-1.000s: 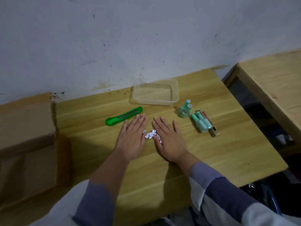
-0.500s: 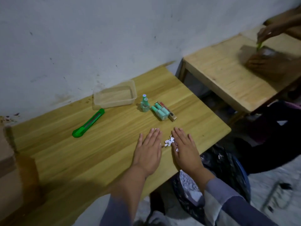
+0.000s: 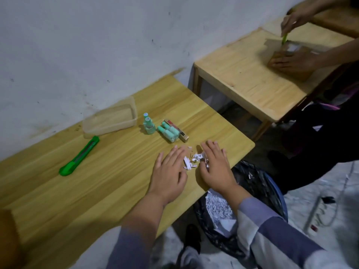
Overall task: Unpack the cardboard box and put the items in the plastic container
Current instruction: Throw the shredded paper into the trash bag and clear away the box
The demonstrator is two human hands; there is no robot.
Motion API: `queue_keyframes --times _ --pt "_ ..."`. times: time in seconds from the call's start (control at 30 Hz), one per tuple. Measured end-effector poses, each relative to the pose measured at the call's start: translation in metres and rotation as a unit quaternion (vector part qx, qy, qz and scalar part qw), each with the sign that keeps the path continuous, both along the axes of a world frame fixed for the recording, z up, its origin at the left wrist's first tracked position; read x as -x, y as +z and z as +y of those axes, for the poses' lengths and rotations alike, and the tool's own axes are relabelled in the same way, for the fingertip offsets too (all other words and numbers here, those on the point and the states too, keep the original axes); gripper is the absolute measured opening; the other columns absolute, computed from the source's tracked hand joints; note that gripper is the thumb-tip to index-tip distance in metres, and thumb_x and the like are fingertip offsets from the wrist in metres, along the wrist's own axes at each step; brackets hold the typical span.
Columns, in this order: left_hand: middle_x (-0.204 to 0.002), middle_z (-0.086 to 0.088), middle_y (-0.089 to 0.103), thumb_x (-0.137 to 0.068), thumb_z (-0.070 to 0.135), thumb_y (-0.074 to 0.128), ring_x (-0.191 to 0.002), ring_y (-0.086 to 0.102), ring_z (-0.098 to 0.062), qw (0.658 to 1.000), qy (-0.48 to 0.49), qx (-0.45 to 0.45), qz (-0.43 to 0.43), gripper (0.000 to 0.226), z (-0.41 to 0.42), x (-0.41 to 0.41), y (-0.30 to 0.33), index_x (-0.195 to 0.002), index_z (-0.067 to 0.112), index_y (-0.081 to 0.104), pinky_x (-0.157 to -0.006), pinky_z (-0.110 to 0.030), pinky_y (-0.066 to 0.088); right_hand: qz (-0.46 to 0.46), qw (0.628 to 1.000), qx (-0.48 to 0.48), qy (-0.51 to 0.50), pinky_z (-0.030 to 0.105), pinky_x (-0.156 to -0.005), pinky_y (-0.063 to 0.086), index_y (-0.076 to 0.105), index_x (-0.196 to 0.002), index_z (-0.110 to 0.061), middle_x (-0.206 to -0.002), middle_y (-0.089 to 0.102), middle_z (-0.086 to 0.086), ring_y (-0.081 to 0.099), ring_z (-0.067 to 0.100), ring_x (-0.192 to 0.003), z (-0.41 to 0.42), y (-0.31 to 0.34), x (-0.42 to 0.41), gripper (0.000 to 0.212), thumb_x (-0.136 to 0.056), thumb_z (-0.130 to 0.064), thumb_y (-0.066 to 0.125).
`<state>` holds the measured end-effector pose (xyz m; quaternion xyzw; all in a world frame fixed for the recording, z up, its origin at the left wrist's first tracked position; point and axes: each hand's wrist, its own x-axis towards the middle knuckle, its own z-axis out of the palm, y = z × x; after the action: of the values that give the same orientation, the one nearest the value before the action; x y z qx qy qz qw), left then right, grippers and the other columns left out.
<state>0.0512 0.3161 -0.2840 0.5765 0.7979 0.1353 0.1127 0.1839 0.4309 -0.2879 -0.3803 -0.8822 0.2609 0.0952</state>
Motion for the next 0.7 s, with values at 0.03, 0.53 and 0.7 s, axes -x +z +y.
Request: queue_keyframes --times 0.03,0.53,0.7 --pt "-0.159 0.016 0.005 -0.088 0.037 0.01 -0.146 -0.005 -0.001 1.0 0.017 0.011 0.014 0.065 -0.006 0.004 -0.001 -0.152 0.029 0.008 -0.119 -0.039 -0.006 0.017 1.0 0.018 0.006 0.038 -0.118 -0.005 0.025 -0.148 -0.024 -0.159 0.014 0.003 0.002 0.02 -0.148 -0.002 0.002 0.001 0.063 -0.086 -0.035 0.033" --pt "-0.158 0.009 -0.017 -0.089 0.049 -0.004 -0.145 -0.017 -0.01 0.989 0.074 0.094 0.091 0.068 -0.022 0.011 -0.01 -0.151 0.022 -0.009 -0.118 -0.049 -0.008 0.027 0.994 -0.1 0.037 0.034 -0.073 0.037 0.055 -0.087 -0.011 -0.093 0.055 0.006 0.048 0.027 -0.087 -0.022 -0.007 0.016 0.002 -0.088 -0.01 0.054" --pt "-0.159 0.008 -0.016 -0.09 0.05 -0.002 -0.146 -0.017 -0.01 0.988 0.074 0.094 0.092 0.068 -0.022 0.012 -0.009 -0.152 0.021 -0.009 -0.118 -0.051 -0.005 -0.037 0.992 -0.116 -0.046 0.033 -0.073 0.028 0.051 -0.086 -0.005 -0.092 0.052 0.012 0.045 0.029 -0.086 -0.004 0.001 -0.034 0.009 -0.093 -0.003 0.045"
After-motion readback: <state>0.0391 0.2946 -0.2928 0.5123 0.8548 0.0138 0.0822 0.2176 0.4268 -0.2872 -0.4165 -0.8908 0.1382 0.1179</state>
